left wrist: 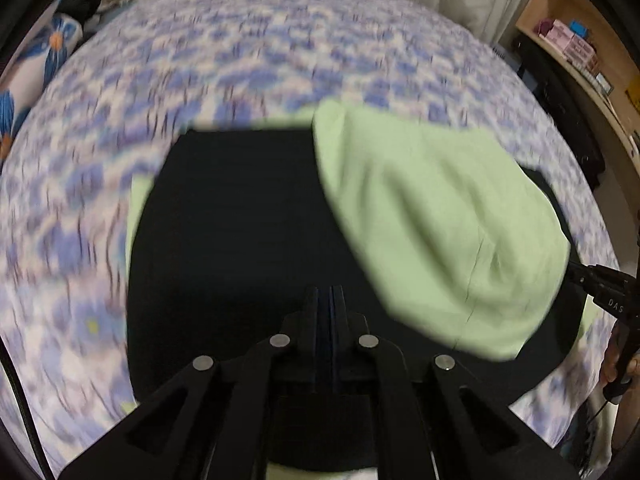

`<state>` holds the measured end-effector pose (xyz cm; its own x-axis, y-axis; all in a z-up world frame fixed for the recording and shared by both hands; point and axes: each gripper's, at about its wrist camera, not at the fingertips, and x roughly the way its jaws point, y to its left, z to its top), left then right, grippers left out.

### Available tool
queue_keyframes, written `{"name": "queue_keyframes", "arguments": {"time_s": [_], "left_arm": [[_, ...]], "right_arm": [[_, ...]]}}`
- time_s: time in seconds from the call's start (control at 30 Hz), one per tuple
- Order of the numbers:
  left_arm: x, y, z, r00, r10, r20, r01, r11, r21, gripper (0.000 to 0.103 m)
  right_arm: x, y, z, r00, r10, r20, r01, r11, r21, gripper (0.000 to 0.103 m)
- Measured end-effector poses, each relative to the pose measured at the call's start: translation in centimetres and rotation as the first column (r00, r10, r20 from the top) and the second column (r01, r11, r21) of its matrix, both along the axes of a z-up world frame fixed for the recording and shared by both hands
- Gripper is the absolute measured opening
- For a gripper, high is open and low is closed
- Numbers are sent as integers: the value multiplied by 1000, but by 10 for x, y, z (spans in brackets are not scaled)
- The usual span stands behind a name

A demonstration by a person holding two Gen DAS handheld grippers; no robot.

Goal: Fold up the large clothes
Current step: 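Grasp the green hood with both tools and fold it over the black bundle, then release the hood and smooth it flat on the black bundle with both tools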

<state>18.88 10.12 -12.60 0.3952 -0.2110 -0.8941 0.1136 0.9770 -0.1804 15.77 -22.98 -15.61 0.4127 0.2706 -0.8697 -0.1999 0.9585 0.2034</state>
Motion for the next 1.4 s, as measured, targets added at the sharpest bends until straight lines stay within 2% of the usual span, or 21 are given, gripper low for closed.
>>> {"name": "queue_keyframes", "arguments": {"time_s": [0.13, 0.17, 0.23, 0.27, 0.3, 0.33, 0.4, 0.47, 0.53, 0.63, 0.77, 0.87, 0.93, 0.97, 1.0, 1.1, 1.13, 1.23, 1.27, 1.33, 1.4], "left_arm": [[-31, 4, -16, 999, 6, -33, -7, 999, -39, 10], [-38, 4, -16, 1000, 5, -31, -7, 999, -53, 16], [-49, 1, -15, 1000, 7, -13, -8, 998, -67, 24], [-54, -1, -14, 1000, 13, 0, -13, 997, -72, 28], [-59, -3, -12, 1000, 19, 15, -18, 996, -87, 32], [-61, -4, -10, 1000, 20, 22, -18, 995, -101, 33], [-70, -11, -5, 999, 27, 46, -19, 985, -172, 44], [-70, -17, -3, 998, 38, 58, -23, 973, -231, 48], [-66, -23, -5, 998, 47, 49, -31, 954, -299, 48], [-57, -35, -19, 998, 57, -7, -55, 907, -417, 48], [-42, -49, -36, 997, 72, -25, -75, 886, -457, 48], [-33, -57, -43, 995, 89, -33, -94, 882, -462, 48], [-29, -58, -45, 994, 105, -39, -111, 880, -462, 47], [-27, -57, -45, 990, 129, -49, -137, 883, -449, 29], [-27, -57, -44, 986, 157, -61, -168, 897, -410, 8], [-31, -51, -33, 979, 201, -43, -202, 904, -376, 8], [-37, -53, -27, 979, 205, -17, -199, 922, -333, 8], [-41, -56, -36, 980, 196, -33, -199, 954, -225, 7], [-43, -57, -42, 982, 186, -40, -191, 959, -211, 7], [-49, -58, -40, 985, 172, -6, -170, 965, -199, 7], [-55, -62, -33, 988, 154, 23, -149, 977, -152, 11]], "right_arm": [[-27, -3, -6, 1000, -24, 10, 23, 999, 42, 6], [-31, -4, -7, 1000, -28, 8, 28, 998, 61, 9], [-40, -5, -6, 999, -37, 6, 36, 994, 99, 22], [-44, -4, -5, 999, -42, 9, 40, 993, 115, 34], [-49, -3, -5, 999, -44, 12, 42, 991, 125, 41], [-52, -1, -4, 999, -48, 14, 46, 989, 143, 43], [-55, 4, -5, 999, -51, 9, 48, 982, 184, 43], [-53, 8, -6, 998, -60, -1, 58, 974, 220, 43], [-48, 13, -7, 998, -66, -4, 65, 968, 244, 43], [-37, 18, -9, 997, -71, -11, 71, 955, 287, 43], [-23, 27, -14, 996, -87, -12, 86, 942, 323, 43], [-19, 31, -21, 993, -120, 10, 110, 937, 330, 42], [-19, 36, -28, 992, -126, 0, 118, 927, 357, 25], [-20, 38, -29, 991, -133, -5, 126, 922, 366, 20], [-21, 38, -28, 990, -139, -7, 132, 917, 376, 18], [-27, 40, -23, 992, -124, -36, 126, 873, 472, 15], [-29, 42, -24, 992, -118, -42, 124, 870, 477, 15], [-29, 47, -40, 988, -132, -74, 151, 906, 395, 15], [-30, 46, -46, 988, -134, -82, 156, 909, 386, 15], [-33, 46, -44, 989, -130, -77, 150, 912, 382, 16], [-37, 49, -35, 991, -121, -64, 136, 933, 332, 22]]}}
